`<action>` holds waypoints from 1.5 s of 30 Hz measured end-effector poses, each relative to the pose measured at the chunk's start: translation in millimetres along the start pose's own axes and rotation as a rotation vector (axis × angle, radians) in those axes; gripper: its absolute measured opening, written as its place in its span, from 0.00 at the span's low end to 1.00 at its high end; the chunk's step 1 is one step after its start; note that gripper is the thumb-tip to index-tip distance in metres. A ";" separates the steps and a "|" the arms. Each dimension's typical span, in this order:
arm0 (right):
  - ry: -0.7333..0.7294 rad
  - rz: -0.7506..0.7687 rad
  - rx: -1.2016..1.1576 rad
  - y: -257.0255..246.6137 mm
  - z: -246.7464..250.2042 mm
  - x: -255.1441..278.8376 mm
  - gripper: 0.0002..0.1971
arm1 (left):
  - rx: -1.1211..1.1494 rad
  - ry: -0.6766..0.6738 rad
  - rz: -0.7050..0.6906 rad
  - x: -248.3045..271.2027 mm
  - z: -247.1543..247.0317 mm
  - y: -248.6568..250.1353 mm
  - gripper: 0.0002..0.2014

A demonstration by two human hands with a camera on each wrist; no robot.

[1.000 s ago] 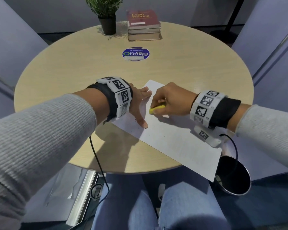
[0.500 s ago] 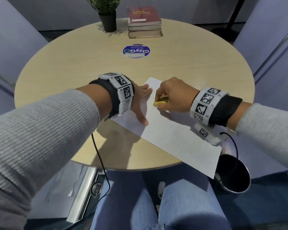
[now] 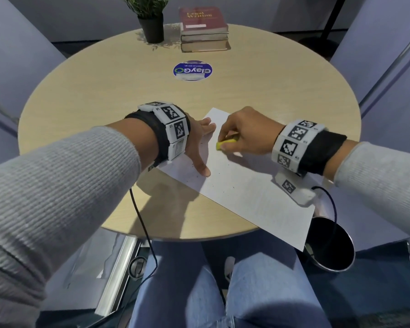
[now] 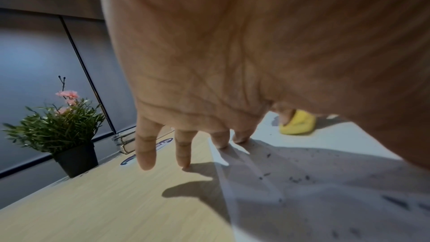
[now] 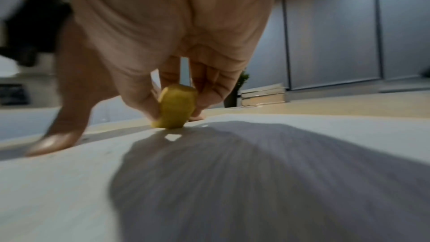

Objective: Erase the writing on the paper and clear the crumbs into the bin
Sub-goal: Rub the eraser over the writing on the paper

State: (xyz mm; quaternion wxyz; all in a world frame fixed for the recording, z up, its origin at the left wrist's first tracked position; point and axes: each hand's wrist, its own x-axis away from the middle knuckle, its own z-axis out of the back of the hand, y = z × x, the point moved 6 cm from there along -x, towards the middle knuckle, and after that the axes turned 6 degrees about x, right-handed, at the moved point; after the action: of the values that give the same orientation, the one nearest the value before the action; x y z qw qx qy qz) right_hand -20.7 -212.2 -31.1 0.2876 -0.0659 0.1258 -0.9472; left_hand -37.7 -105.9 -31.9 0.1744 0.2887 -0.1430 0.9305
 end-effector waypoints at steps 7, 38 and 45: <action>-0.045 0.095 0.005 -12.2 -8.3 7.5 0.08 | 0.008 -0.010 0.012 0.7 -0.7 -2.0 0.58; -0.043 0.294 0.022 -12.3 -9.4 25.3 0.08 | -0.029 0.016 -0.006 -6.6 -0.1 -1.2 0.55; -0.026 0.205 -0.021 7.0 -0.8 20.9 0.05 | -0.027 0.000 0.014 -6.4 -1.0 -3.0 0.60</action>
State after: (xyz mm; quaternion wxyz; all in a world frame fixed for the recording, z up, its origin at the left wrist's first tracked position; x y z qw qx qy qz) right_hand -34.4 -229.3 -32.7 0.3841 -0.0678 0.1379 -0.9104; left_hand -32.0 -104.4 -36.0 0.1716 0.2855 -0.1575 0.9297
